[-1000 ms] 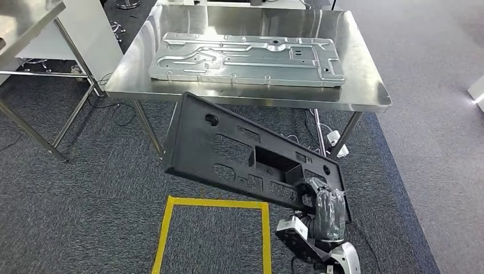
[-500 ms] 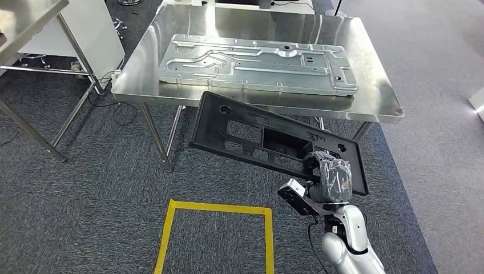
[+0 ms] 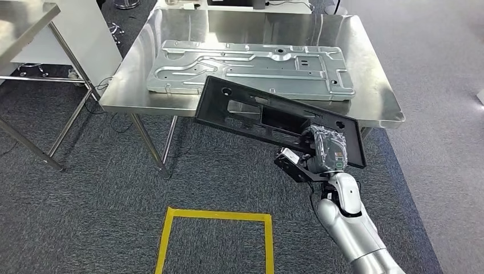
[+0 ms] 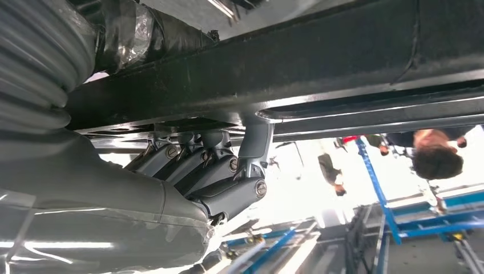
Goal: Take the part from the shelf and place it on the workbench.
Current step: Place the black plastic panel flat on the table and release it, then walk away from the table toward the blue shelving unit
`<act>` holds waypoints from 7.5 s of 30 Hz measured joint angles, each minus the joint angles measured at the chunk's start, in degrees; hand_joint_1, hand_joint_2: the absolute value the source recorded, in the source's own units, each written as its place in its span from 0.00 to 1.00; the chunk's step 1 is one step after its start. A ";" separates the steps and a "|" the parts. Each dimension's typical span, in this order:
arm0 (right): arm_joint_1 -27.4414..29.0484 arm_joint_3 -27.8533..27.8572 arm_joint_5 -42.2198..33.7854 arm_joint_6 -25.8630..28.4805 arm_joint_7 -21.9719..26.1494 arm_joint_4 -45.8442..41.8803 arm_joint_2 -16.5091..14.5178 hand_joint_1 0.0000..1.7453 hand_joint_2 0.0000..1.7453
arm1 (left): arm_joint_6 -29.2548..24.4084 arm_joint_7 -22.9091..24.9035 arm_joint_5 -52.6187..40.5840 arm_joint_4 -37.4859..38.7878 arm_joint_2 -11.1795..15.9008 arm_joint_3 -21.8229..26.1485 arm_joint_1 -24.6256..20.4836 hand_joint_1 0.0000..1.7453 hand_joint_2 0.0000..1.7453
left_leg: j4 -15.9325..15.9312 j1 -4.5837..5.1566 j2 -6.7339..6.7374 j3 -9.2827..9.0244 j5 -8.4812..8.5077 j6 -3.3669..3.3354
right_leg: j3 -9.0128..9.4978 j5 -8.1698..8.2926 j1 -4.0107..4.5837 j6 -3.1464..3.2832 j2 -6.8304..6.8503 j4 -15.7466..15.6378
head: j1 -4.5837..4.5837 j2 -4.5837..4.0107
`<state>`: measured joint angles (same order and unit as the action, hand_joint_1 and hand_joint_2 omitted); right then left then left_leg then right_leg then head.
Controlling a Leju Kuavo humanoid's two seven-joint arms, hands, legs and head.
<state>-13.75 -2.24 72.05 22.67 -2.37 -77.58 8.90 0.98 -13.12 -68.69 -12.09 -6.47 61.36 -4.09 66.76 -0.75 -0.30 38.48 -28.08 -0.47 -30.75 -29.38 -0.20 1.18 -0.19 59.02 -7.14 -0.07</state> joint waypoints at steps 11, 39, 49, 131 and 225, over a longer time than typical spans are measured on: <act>-10.94 -8.48 4.73 -3.55 -2.45 8.77 -3.00 1.00 1.00 | -1.35 2.81 0.67 0.00 -1.55 -0.33 -3.05 0.00 0.00 | -7.73 0.05 -0.05 -4.60 1.64 -2.46 | -7.25 -5.27 -0.48 -3.26 0.16 13.88 | -0.03 0.00; -30.54 -27.59 5.20 -9.82 -3.63 27.92 -19.99 1.00 1.00 | -4.36 10.34 9.27 -0.24 -4.42 2.57 -13.84 0.00 0.00 | -9.08 -0.05 -0.14 -1.47 5.93 -1.56 | -2.45 -0.16 0.71 -1.47 -0.27 6.86 | -0.18 0.00; -31.20 -27.61 4.89 -9.76 -3.85 29.80 -20.03 1.00 1.00 | -4.40 10.26 9.56 -0.29 -4.45 3.45 -14.00 0.00 0.00 | -9.31 -0.46 -0.64 -8.81 -0.69 -0.08 | -8.81 7.87 -0.14 -1.85 0.22 -0.18 | -0.11 0.00; -14.70 -35.23 -17.10 -11.81 10.04 -0.72 -15.58 0.00 0.00 | -1.17 2.20 26.29 -0.79 -0.56 7.99 -9.18 0.00 0.00 | -9.44 -0.12 0.46 -8.05 0.61 -1.13 | -8.58 4.97 0.30 -1.58 -0.03 2.22 | -0.12 0.00; 11.01 6.33 -38.96 -28.85 -8.64 66.94 -13.16 0.00 0.00 | -5.75 4.73 30.02 -1.20 -0.17 2.75 -7.33 0.00 0.00 | -10.24 0.26 0.52 -7.73 1.10 -2.20 | -4.86 -4.67 -0.09 -2.15 1.26 8.25 | -0.06 0.00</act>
<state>-2.74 4.09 33.09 -6.17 -11.01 -10.64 -4.26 -4.77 -8.39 -38.67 -13.29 -6.64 64.11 -11.42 56.53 -0.49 0.22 30.75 -26.98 -2.67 -35.60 -34.05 -0.30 -0.97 1.08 67.26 -7.20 -0.07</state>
